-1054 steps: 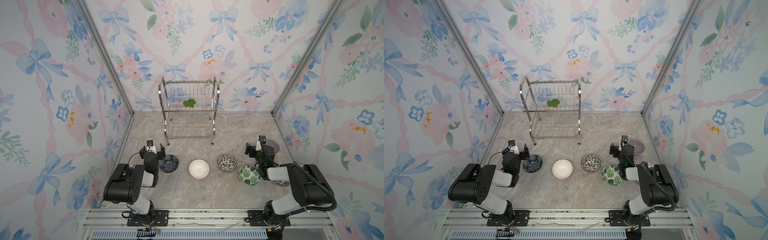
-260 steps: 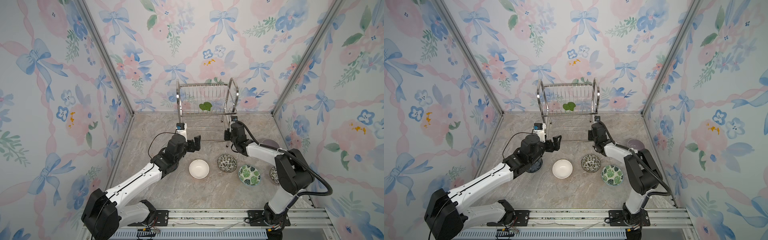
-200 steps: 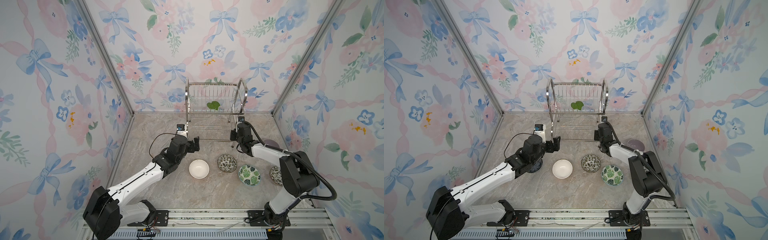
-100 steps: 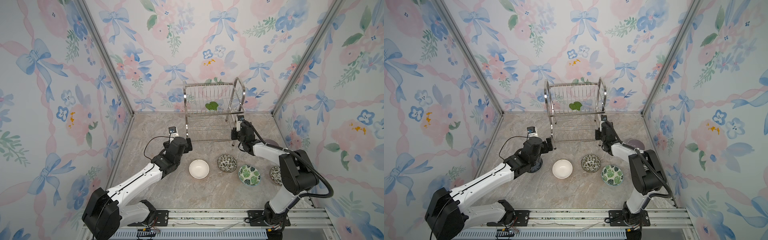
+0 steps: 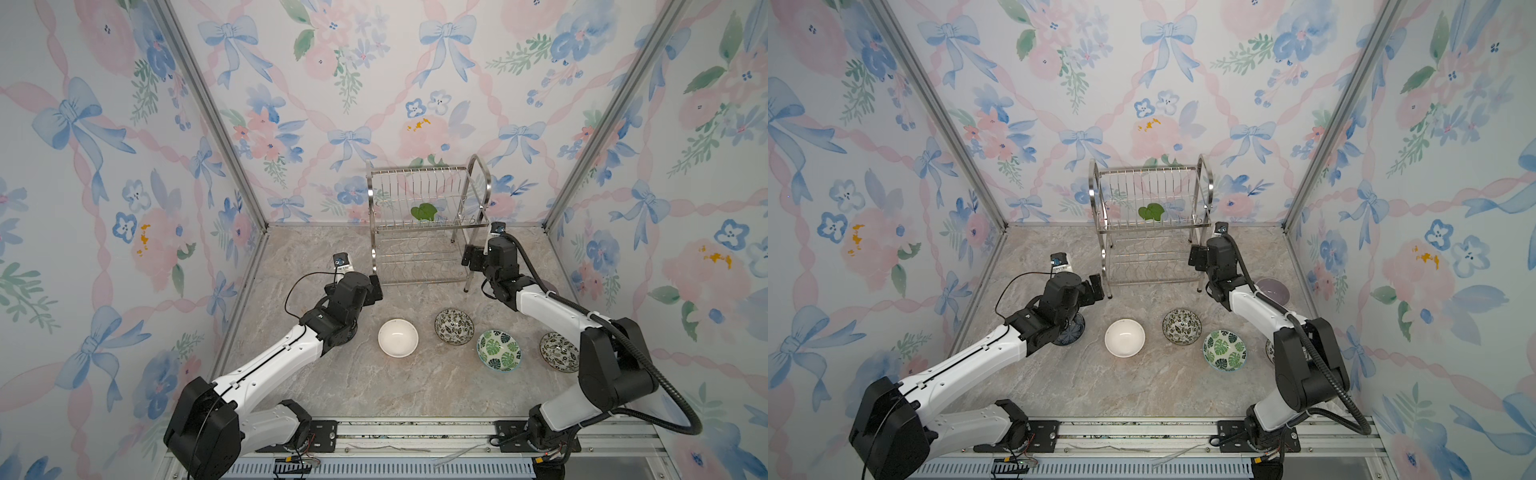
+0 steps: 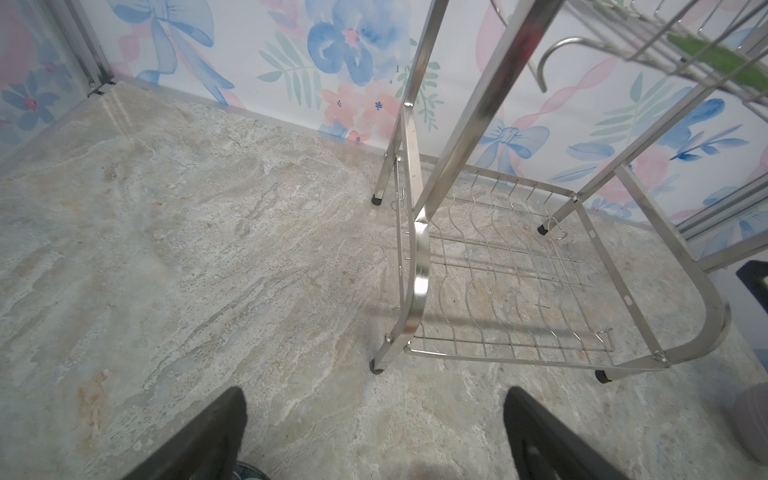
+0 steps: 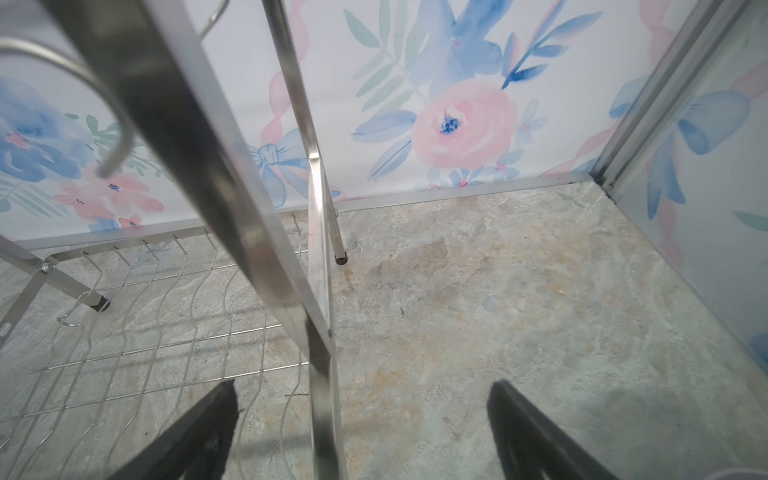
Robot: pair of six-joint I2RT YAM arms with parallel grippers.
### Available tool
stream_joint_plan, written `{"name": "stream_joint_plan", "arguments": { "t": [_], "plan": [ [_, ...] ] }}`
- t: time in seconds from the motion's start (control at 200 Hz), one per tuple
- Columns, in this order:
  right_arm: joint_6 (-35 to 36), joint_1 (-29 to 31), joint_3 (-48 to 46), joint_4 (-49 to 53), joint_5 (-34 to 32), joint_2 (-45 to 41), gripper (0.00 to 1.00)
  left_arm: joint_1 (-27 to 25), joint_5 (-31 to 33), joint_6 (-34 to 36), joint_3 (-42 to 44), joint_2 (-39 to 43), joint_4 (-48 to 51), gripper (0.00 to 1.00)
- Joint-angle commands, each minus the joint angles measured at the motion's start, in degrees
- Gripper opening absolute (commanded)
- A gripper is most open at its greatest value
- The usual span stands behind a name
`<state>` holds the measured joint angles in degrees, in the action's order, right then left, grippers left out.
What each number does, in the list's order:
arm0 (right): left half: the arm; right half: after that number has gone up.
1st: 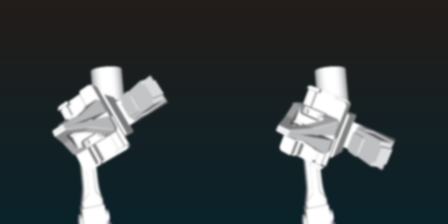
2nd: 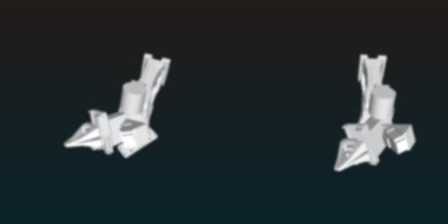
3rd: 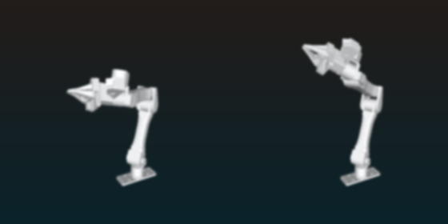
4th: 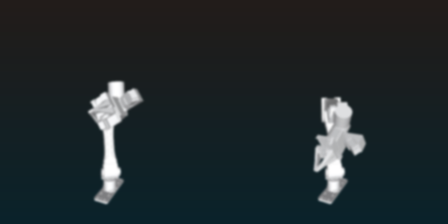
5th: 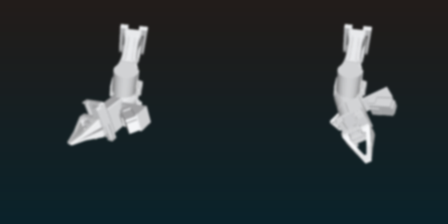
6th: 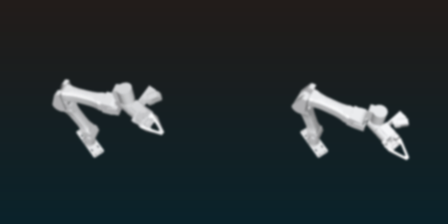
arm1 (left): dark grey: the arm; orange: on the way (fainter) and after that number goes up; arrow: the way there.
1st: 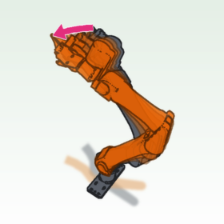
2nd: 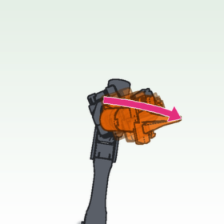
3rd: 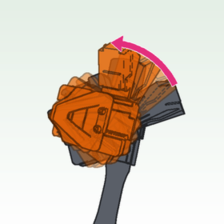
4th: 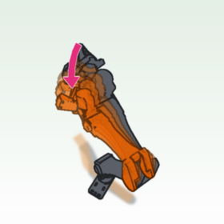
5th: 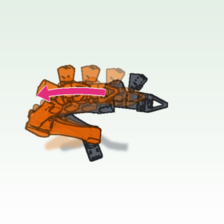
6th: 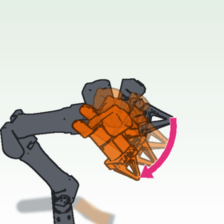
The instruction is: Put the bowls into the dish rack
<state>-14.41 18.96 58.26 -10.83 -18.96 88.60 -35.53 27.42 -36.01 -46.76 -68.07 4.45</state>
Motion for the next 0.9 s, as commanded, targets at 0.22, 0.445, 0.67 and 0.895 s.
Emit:
{"name": "stream_joint_plan", "arguments": {
  "t": [0.22, 0.445, 0.67, 0.895],
  "plan": [
    [-10.9, -2.2, -6.2, 11.5, 16.7, -10.0, 0.97, 0.1, -10.3, 2.3, 0.2, 1.0, -0.2, 0.98],
    [-10.2, 3.3, -8.3, 18.0, 15.3, -13.6, 0.96, -1.2, -22.2, 3.7, 0.4, 0.7, -4.0, 0.98],
    [-4.4, 18.9, -10.0, 25.4, -1.5, -13.5, 0.96, -1.2, -25.5, 1.0, 10.7, 6.4, -16.3, 0.98],
    [-5.8, 27.8, -10.3, 28.0, -5.5, -8.1, 0.98, -1.1, -27.8, 1.4, 9.8, 5.0, -15.1, 0.98]
  ]
}}
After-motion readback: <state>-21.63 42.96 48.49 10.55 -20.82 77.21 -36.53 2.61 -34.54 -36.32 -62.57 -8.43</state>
